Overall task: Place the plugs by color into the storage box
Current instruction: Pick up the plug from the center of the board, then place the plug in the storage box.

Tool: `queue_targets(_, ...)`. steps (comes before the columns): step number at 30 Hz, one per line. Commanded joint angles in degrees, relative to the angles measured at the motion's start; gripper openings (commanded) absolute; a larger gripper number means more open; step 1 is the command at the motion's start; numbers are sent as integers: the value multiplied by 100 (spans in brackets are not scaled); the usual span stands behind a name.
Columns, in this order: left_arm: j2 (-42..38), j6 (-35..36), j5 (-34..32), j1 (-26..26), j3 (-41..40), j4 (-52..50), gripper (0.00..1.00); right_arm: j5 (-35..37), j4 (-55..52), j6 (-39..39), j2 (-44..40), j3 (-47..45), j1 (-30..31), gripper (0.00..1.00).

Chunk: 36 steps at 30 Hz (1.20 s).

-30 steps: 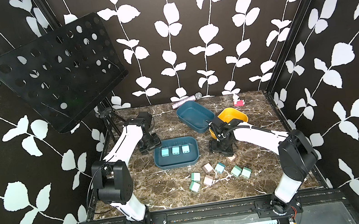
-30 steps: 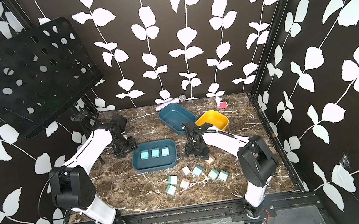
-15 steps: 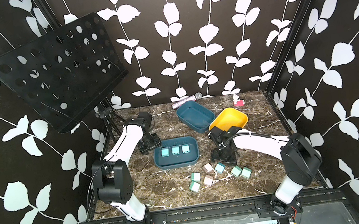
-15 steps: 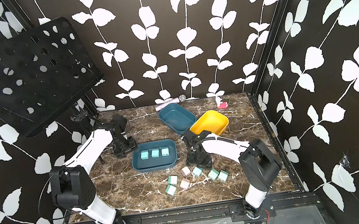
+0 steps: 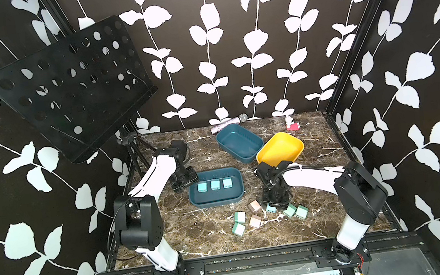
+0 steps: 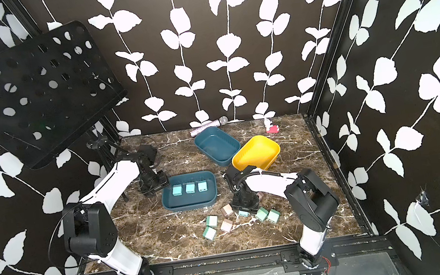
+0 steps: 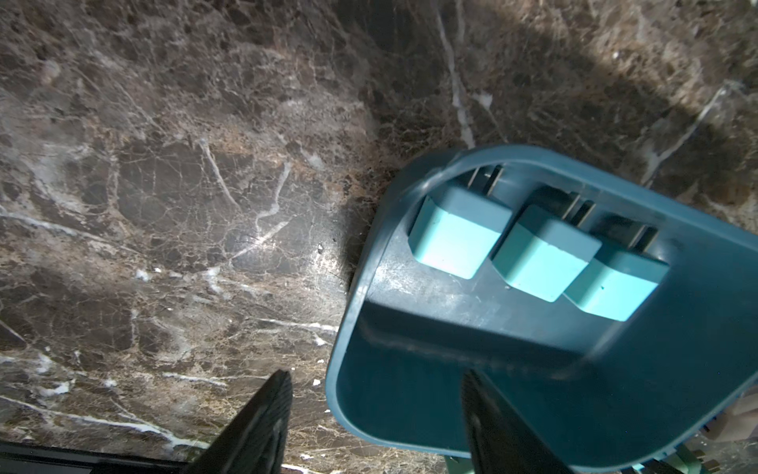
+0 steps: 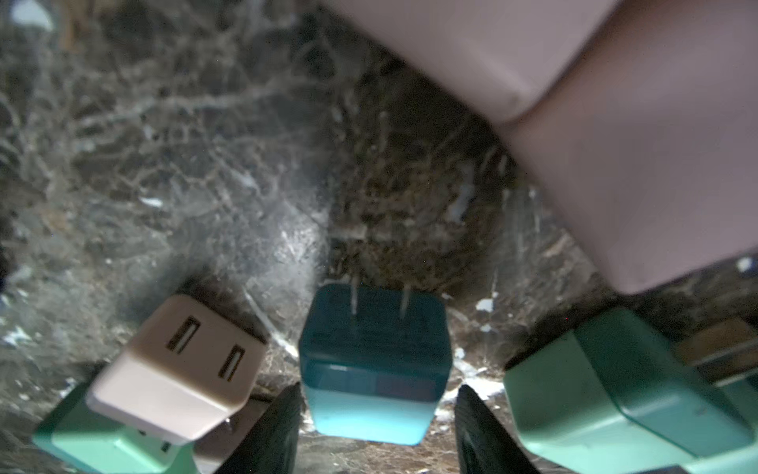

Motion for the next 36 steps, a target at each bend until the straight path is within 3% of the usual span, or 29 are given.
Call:
queue_targets(1,-53,-83,56,-23,0,-4,67,128,-116,-22,29,69,-43,45)
queue_targets(6,-120,-100,-30,-17,9,-8,67,442,-537,-517,-47,720,-19,39)
queue_targets(10,-105,-3,-100,84,144,-37,67,752,-1104,-946,85,1898,116,38)
queue_targets(19,-164,267,-396,411,650,-336,67,710,-1585,-1351,1579,4317,705,39)
queue_targets(25,-354,140,-411,439,450,-234,67,429,-1204,-1422,2456,5153,957,39)
queue_targets(36,-451,47,-376,447,434,-268,67,156,-1587,-1740,3790,6384,1084,40)
